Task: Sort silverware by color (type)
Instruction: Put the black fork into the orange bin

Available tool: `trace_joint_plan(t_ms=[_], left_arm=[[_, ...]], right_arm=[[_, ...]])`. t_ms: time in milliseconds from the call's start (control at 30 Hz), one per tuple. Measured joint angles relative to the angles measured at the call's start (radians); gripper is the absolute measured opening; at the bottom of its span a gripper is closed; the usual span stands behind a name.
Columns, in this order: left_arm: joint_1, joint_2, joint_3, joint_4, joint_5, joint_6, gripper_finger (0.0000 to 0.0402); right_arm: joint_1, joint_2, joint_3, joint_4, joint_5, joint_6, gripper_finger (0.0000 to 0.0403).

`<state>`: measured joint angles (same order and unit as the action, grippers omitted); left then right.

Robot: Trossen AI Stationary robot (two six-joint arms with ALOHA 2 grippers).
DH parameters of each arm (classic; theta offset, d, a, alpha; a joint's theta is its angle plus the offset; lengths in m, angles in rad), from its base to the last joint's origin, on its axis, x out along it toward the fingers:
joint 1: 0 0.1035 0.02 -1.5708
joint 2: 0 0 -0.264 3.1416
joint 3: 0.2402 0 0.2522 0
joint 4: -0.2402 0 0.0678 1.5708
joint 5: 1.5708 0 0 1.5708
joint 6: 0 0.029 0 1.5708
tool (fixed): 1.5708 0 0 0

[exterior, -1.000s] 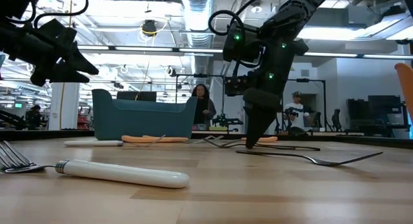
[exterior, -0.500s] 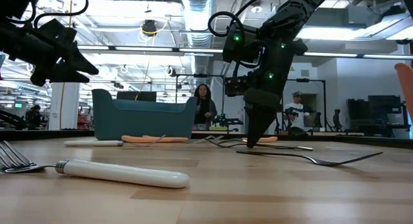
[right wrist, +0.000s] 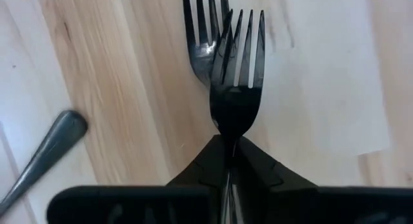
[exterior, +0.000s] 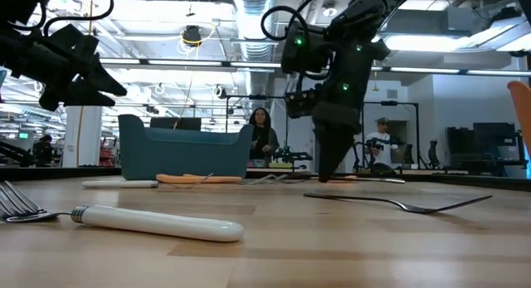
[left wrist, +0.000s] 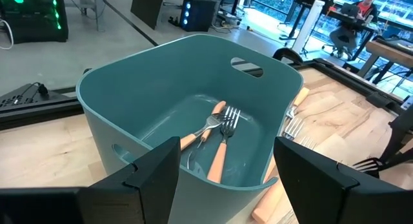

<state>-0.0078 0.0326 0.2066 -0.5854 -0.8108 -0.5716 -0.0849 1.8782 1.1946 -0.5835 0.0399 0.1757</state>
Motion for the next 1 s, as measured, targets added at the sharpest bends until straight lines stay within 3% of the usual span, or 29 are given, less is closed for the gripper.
trace_joint_plan(t_ms=[300,467,700,833,1000], left_arm=[[0.000,0.000,0.000,-0.003,0.003,0.005,0.0235],[0.000,0.000,0.000,-0.003,0.018,0.005,0.0235],[0.000,0.000,0.000,-0.001,0.018,0.005,0.0235],[0.000,0.000,0.000,-0.001,0.017,0.006,0.0235],[0.000,0.000,0.000,-0.001,0.015,0.006,0.0235]], right_arm=[[0.000,0.000,0.007,0.005,-0.001,-0.026,0.0076],[-0.001,0.000,0.008,0.007,-0.054,-0.027,0.0134],[-0.010,-0.002,0.008,0.016,-0.030,-0.026,0.0217],[-0.024,-0.002,0.009,0.018,0.033,-0.019,0.0227],[-0.038,-0.002,0.009,0.042,0.039,-0.020,0.0215]])
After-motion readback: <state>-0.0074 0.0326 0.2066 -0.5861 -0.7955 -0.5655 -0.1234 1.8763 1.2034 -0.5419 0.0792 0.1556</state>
